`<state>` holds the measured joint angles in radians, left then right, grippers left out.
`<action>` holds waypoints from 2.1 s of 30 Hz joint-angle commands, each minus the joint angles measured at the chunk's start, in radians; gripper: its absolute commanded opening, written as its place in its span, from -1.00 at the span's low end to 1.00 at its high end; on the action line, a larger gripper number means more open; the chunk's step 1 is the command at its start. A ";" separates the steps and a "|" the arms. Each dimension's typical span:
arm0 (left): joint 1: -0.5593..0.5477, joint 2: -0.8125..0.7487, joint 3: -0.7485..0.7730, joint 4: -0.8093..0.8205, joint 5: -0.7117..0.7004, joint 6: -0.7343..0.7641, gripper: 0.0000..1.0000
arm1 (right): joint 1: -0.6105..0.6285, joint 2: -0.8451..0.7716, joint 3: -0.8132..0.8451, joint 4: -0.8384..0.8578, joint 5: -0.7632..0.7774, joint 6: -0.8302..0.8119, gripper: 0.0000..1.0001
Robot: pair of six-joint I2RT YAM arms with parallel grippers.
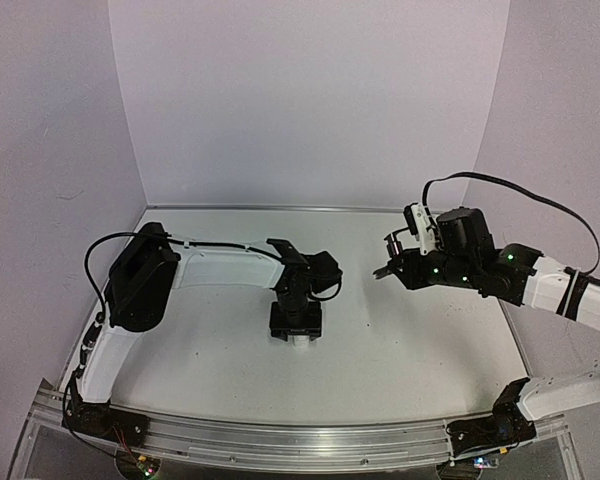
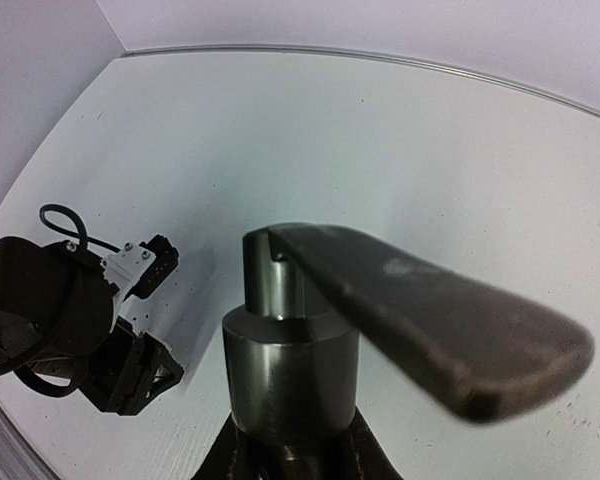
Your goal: Install the water faucets
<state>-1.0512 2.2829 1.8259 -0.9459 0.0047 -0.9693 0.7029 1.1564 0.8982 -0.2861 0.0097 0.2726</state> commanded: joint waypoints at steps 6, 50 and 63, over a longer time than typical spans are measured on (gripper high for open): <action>-0.007 -0.024 0.039 -0.024 -0.028 0.012 -0.13 | 0.006 -0.014 0.010 0.061 -0.028 -0.009 -1.00; 0.510 -0.793 -0.465 1.504 1.259 -0.309 -1.00 | 0.032 0.185 0.211 0.949 -0.674 -0.714 -1.00; 0.510 -0.792 -0.472 1.521 1.200 -0.411 -1.00 | 0.032 0.238 0.223 1.119 -0.806 -0.710 -1.00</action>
<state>-0.5423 1.5307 1.3449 0.5000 1.2192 -1.3343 0.7300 1.3728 1.0866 0.6700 -0.7426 -0.4446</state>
